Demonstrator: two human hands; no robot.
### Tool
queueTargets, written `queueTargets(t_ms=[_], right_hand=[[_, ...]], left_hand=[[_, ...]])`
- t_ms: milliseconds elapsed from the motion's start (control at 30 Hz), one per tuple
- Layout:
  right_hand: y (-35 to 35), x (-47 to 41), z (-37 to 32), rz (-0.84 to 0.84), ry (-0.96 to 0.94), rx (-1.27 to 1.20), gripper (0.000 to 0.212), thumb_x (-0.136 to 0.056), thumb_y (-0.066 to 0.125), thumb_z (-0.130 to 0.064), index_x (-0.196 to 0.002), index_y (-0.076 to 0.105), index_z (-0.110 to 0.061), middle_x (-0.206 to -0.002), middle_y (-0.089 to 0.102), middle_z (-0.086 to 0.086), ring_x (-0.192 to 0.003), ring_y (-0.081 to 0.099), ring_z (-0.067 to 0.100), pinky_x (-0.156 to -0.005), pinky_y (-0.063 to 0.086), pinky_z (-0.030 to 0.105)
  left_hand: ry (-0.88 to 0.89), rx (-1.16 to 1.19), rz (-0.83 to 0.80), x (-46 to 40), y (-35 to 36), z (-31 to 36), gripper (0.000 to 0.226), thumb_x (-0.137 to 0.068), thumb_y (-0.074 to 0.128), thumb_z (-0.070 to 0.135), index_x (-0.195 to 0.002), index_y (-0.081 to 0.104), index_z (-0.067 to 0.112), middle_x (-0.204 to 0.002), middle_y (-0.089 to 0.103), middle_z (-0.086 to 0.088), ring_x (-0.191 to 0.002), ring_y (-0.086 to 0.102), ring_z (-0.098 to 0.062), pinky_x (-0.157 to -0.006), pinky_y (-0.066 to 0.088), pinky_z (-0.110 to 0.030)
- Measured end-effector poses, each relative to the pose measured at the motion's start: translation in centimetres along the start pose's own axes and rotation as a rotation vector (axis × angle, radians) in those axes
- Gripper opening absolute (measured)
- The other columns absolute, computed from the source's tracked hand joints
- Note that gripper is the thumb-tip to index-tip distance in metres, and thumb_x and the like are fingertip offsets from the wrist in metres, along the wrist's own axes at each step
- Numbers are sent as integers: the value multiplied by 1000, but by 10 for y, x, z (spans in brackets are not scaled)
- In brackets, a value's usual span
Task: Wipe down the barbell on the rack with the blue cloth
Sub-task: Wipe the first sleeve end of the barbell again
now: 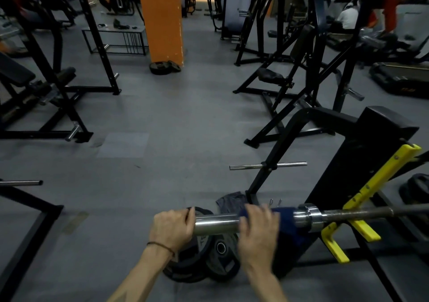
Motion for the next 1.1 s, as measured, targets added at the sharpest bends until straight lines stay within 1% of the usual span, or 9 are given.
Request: queueTargets(t_ms=[167,233,367,467,600,733,833,1000,1100], right_hand=[[2,13,0,-174,-464,75,52,-108,32,-44,-150,49,-17,-151,51,2,-144,42,21,-124,21,42],[-21,-6,48,-64,-283,115,54,-108,29,-44,-144,55,-13,-145,56,8,-140,46,26,-121,27,48],[-24,-10,57,70,100,72,53,-106,31,-40,-134,60,-5,-141,58,13,-143,40,34,-120,24,58],[11,20,-21,-30,-94,-33,53,-105,36,-42,-144,52,-10,-153,48,7,-151,29,28,-125,13,51],[16,33,-26,-195,-524,62,57,-106,36,-45,-156,39,-17,-165,32,0,-153,26,21,-123,21,46],[-19,4,44,-10,-168,102,55,-107,31,-43,-148,49,-13,-157,44,5,-150,31,25,-122,21,53],[-4,12,11,64,68,15,52,-105,32,-41,-142,54,-11,-150,50,8,-150,29,30,-125,11,54],[31,42,-53,-158,-455,39,56,-106,34,-46,-155,40,-21,-162,35,-4,-152,29,22,-126,14,44],[6,11,7,-70,-401,98,51,-106,37,-42,-149,50,-17,-157,44,2,-147,38,24,-124,21,49]], left_hand=[[-34,46,-143,-10,5,-4,52,-103,40,39,-66,67,14,-65,67,-6,-61,64,-29,-57,46,-35],[83,100,15,9,3,-4,41,-99,43,35,-73,69,17,-70,66,-1,-63,63,-24,-66,51,-38],[185,163,178,40,8,-10,39,-99,44,31,-119,69,10,-120,67,-6,-113,59,-24,-110,37,-41],[186,195,206,42,10,-12,43,-99,45,32,-128,64,7,-131,63,-9,-126,53,-25,-120,27,-38],[213,223,181,43,11,-16,45,-104,39,37,-127,64,8,-131,63,-10,-127,54,-26,-122,20,-31],[181,251,186,52,13,-26,53,-106,35,47,-129,61,6,-132,62,-9,-128,50,-25,-122,23,-32],[176,255,205,59,16,-36,53,-107,35,48,-131,59,8,-131,61,-8,-128,50,-23,-120,26,-32],[215,236,222,55,28,-45,49,-107,32,50,-132,53,14,-129,59,-7,-124,52,-24,-117,27,-29],[244,207,273,52,29,-48,48,-107,34,49,-131,51,12,-122,62,-10,-119,52,-25,-115,29,-30]])
Point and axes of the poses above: each hand's wrist, its own x-axis away from the middle knuckle, its own y-axis out of the palm, z = x × y, the point moved 4 cm from there along -x, towards the middle knuckle
